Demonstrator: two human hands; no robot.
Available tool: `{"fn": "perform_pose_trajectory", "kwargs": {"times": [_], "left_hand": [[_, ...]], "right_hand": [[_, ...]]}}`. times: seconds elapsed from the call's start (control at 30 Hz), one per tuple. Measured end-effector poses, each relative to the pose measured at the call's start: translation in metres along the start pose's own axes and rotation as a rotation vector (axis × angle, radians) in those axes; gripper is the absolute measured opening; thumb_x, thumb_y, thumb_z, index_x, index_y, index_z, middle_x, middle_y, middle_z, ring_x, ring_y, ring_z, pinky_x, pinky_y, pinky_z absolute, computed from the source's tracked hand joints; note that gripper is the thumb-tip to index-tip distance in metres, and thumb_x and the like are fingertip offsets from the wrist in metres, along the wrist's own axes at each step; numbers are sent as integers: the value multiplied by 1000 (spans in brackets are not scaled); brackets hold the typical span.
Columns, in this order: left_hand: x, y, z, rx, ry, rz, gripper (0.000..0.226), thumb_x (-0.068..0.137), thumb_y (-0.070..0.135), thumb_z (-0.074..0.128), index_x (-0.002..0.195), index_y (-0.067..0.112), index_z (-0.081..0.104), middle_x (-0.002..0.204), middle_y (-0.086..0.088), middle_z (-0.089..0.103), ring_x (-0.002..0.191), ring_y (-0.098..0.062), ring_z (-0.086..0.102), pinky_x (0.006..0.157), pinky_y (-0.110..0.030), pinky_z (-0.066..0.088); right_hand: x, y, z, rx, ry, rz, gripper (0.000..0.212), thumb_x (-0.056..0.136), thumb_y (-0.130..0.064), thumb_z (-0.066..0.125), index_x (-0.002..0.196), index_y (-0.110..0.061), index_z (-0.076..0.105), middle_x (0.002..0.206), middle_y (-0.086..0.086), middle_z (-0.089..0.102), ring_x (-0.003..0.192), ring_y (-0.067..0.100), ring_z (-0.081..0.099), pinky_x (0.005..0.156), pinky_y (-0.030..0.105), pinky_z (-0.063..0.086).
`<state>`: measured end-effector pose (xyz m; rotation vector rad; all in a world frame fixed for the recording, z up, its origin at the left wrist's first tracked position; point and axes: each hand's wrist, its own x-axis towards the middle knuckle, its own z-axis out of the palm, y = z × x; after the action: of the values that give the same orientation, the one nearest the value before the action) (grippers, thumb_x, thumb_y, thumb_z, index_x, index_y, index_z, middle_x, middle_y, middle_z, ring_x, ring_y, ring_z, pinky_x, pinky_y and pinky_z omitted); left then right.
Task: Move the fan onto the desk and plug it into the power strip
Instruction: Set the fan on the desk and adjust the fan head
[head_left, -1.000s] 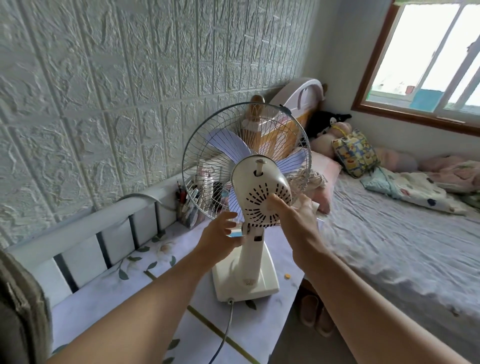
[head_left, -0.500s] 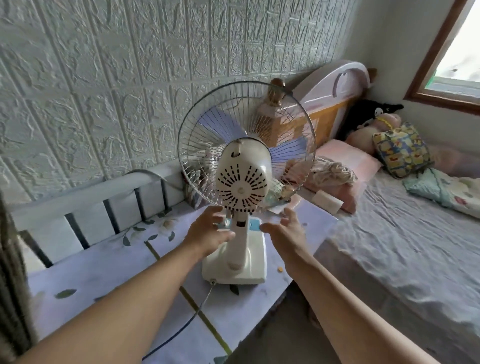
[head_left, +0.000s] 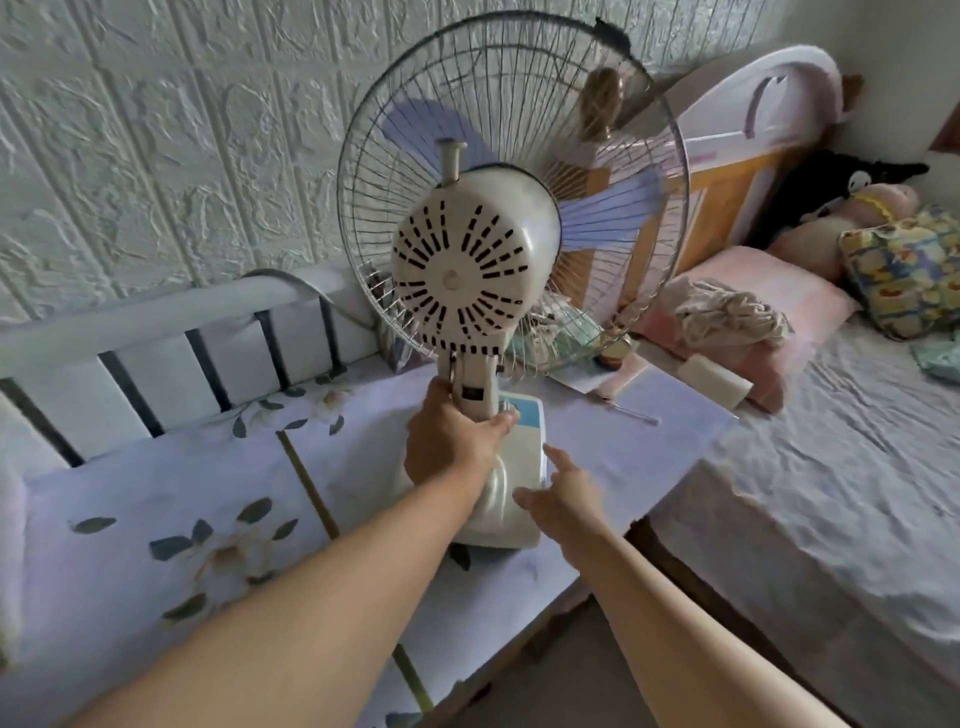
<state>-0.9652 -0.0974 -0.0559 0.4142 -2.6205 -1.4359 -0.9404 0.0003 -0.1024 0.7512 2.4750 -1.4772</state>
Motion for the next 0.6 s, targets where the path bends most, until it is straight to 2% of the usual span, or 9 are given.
{"fn": "perform_pose_trajectory", "kwargs": {"times": [0.1,0.17,0.23,0.33,0.4,0.5,0.6], "left_hand": [[3,-3,3,56,26,28,53,71,40,76,117,21,56,120,-2,68,112,-29,62,90,-36,49],[5,-5,2,57,12,49,53,71,38,76,118,21,58,120,-2,68,112,-29,62,91,-36,49],[7,-7,-1,44,0,57,51,71,36,76,117,21,59,119,-2,68,112,-29,63,90,-35,49],[11,-12,-10,31,-26,83,48,71,32,76,115,20,60,117,-2,69,109,-28,64,89,-35,50],[16,-18,-19,31,-59,113,48,70,29,77,114,19,61,117,-2,70,109,-27,64,91,-37,52],[26,-25,-35,28,-130,159,49,67,27,79,112,19,61,116,-3,70,108,-26,65,93,-41,52],[39,-33,-50,47,-205,181,49,67,25,80,113,17,62,116,-4,70,107,-25,65,93,-37,52]], "right_hand": [[8,7,4,2,-17,35,73,80,-7,69,144,-25,37,127,11,58,104,23,61,91,39,53],[10,10,6,-3,-24,52,73,79,-4,68,142,-26,40,114,8,60,93,19,59,86,35,56],[13,12,12,-2,-16,70,71,78,-2,67,140,-30,44,107,6,57,94,22,59,84,34,56],[12,12,23,27,26,92,70,76,2,63,136,-32,49,120,9,58,109,28,57,86,34,55],[6,11,30,41,29,88,70,79,4,62,138,-29,46,129,10,54,108,23,54,81,29,52],[-4,9,45,58,66,84,73,77,2,64,141,-26,43,133,11,53,113,25,55,88,34,54],[-15,2,68,85,89,115,76,77,-2,64,143,-28,38,128,11,54,113,30,56,88,42,55]]}}
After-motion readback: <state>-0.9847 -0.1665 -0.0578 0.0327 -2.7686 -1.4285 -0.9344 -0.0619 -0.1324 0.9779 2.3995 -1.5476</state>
